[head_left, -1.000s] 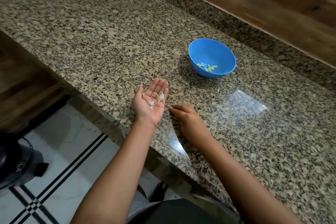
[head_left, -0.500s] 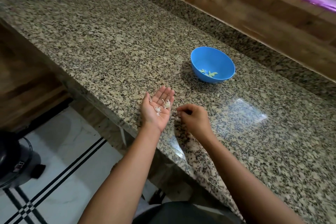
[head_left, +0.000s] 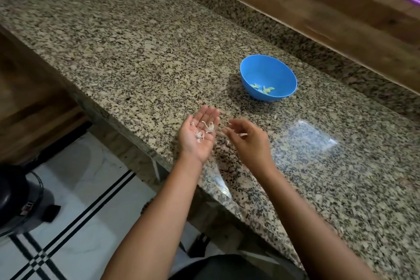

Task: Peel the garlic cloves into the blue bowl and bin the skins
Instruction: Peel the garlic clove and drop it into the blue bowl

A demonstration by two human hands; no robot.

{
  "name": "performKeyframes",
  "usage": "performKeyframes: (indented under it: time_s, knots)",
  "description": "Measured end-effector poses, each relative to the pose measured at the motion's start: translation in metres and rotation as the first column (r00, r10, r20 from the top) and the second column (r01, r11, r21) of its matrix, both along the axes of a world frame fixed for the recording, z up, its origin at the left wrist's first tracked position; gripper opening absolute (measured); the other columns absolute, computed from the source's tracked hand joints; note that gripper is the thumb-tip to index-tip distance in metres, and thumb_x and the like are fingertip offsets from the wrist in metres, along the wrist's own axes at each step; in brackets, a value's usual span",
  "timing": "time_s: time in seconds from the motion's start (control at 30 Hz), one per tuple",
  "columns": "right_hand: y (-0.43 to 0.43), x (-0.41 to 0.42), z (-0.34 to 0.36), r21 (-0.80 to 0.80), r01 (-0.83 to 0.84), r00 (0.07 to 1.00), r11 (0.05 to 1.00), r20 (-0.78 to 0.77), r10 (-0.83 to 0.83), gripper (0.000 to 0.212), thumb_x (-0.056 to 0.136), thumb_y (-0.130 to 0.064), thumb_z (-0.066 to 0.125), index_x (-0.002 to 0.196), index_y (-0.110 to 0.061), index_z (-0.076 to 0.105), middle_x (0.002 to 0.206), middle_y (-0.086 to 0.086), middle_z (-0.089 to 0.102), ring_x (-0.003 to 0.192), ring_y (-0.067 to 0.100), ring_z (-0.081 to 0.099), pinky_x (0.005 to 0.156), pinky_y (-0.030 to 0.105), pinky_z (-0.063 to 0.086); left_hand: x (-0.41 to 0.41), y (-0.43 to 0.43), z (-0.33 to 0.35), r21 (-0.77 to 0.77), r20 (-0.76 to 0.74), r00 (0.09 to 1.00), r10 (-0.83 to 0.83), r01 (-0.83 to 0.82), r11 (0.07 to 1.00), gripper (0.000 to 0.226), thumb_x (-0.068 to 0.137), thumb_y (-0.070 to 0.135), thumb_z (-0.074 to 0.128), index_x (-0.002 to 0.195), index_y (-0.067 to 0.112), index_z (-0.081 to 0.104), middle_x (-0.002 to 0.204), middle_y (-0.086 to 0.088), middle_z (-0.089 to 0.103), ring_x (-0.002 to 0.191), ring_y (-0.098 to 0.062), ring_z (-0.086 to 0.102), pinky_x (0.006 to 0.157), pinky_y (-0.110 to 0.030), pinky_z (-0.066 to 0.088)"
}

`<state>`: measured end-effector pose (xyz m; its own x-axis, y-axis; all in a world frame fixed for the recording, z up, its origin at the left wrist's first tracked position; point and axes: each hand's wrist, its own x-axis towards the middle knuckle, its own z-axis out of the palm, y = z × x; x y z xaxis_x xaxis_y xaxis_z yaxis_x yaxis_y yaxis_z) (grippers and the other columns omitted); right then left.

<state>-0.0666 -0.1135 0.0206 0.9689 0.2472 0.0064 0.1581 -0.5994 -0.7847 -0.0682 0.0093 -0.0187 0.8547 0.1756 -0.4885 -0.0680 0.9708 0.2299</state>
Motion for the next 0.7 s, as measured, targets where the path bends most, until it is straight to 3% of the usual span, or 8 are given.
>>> performKeyframes:
  time_s: [0.07, 0.13, 0.2, 0.3, 0.4, 0.5, 0.6, 0.7]
  knots:
    - [-0.011, -0.008, -0.012, -0.275, -0.08, 0.995, 0.958, 0.03, 0.092, 0.054, 0.092, -0.042, 0.052, 0.139, -0.019, 0.041, 0.138, -0.002, 0.047, 0.121, 0.01, 0.048, 0.106, 0.027, 0.036, 0.002, 0.008, 0.0, -0.012, 0.015, 0.999, 0.039, -0.039, 0.999, 0.045, 0.102, 0.027, 0.028, 0.107, -0.004, 0.06, 0.098, -0.021, 0.068, 0.095, -0.031, 0.067, 0.086, -0.038, 0.055]
    - [-0.016, -0.019, -0.028, -0.545, -0.13, 0.989, 0.829, -0.014, 0.145, 0.074, 0.092, -0.062, 0.032, 0.15, -0.021, 0.01, 0.155, -0.003, 0.012, 0.144, 0.014, 0.011, 0.114, 0.029, 0.003, 0.005, 0.014, 0.0, 0.002, 0.02, 0.999, 0.046, -0.046, 0.999, 0.045, 0.103, 0.027, 0.027, 0.106, -0.003, 0.06, 0.097, -0.021, 0.068, 0.095, -0.031, 0.066, 0.086, -0.036, 0.055]
    - [-0.016, -0.025, -0.042, -0.672, -0.146, 0.987, 0.726, -0.047, 0.155, 0.083, 0.088, -0.07, 0.013, 0.148, -0.018, -0.013, 0.155, 0.001, -0.017, 0.142, 0.015, -0.018, 0.113, 0.032, -0.013, 0.008, 0.015, 0.002, 0.008, 0.023, 0.999, 0.031, -0.031, 0.999, 0.044, 0.102, 0.028, 0.028, 0.106, -0.003, 0.06, 0.099, -0.021, 0.068, 0.095, -0.03, 0.066, 0.087, -0.036, 0.055]
    - [-0.003, -0.015, -0.052, -0.712, -0.141, 0.984, 0.688, -0.027, 0.174, 0.085, 0.085, -0.07, 0.002, 0.146, -0.015, -0.02, 0.151, 0.002, -0.027, 0.139, 0.016, -0.027, 0.114, 0.038, -0.016, 0.01, 0.015, 0.002, 0.008, 0.033, 0.999, 0.011, -0.011, 1.0, 0.044, 0.102, 0.028, 0.029, 0.109, -0.003, 0.059, 0.105, -0.022, 0.066, 0.099, -0.031, 0.066, 0.089, -0.037, 0.053]
    - [0.014, 0.01, -0.055, -0.698, -0.146, 0.973, 0.701, 0.026, 0.229, 0.075, 0.092, -0.061, 0.005, 0.149, -0.014, -0.011, 0.155, 0.003, -0.018, 0.142, 0.017, -0.019, 0.116, 0.039, -0.012, 0.014, 0.015, 0.002, 0.011, 0.024, 1.0, 0.004, -0.004, 1.0, 0.044, 0.102, 0.028, 0.029, 0.108, -0.002, 0.06, 0.107, -0.021, 0.066, 0.103, -0.03, 0.065, 0.092, -0.037, 0.051]
    - [0.02, 0.018, -0.055, -0.575, -0.17, 0.952, 0.8, 0.114, 0.284, 0.057, 0.101, -0.042, 0.022, 0.149, -0.012, 0.019, 0.156, 0.006, 0.015, 0.145, 0.022, 0.009, 0.119, 0.04, 0.006, 0.018, 0.013, 0.003, 0.018, 0.019, 1.0, -0.003, 0.003, 1.0, 0.044, 0.102, 0.028, 0.028, 0.107, -0.002, 0.06, 0.106, -0.021, 0.066, 0.103, -0.031, 0.064, 0.094, -0.038, 0.05]
    - [0.006, 0.004, -0.052, -0.405, -0.162, 0.934, 0.9, 0.23, 0.272, 0.038, 0.094, -0.013, 0.052, 0.13, -0.004, 0.052, 0.133, 0.014, 0.054, 0.126, 0.031, 0.046, 0.108, 0.044, 0.037, 0.018, 0.013, 0.003, 0.014, 0.03, 1.0, -0.002, 0.002, 1.0, 0.044, 0.102, 0.028, 0.028, 0.108, -0.002, 0.059, 0.107, -0.021, 0.065, 0.104, -0.031, 0.063, 0.093, -0.037, 0.051]
    - [-0.012, -0.012, -0.048, -0.416, -0.169, 0.935, 0.894, 0.22, 0.279, 0.039, 0.083, -0.003, 0.063, 0.122, -0.003, 0.059, 0.117, 0.011, 0.062, 0.11, 0.027, 0.052, 0.098, 0.036, 0.045, 0.018, 0.011, 0.002, 0.011, 0.042, 0.999, 0.004, -0.005, 1.0, 0.044, 0.102, 0.028, 0.028, 0.108, -0.003, 0.059, 0.106, -0.021, 0.065, 0.102, -0.031, 0.064, 0.091, -0.037, 0.052]
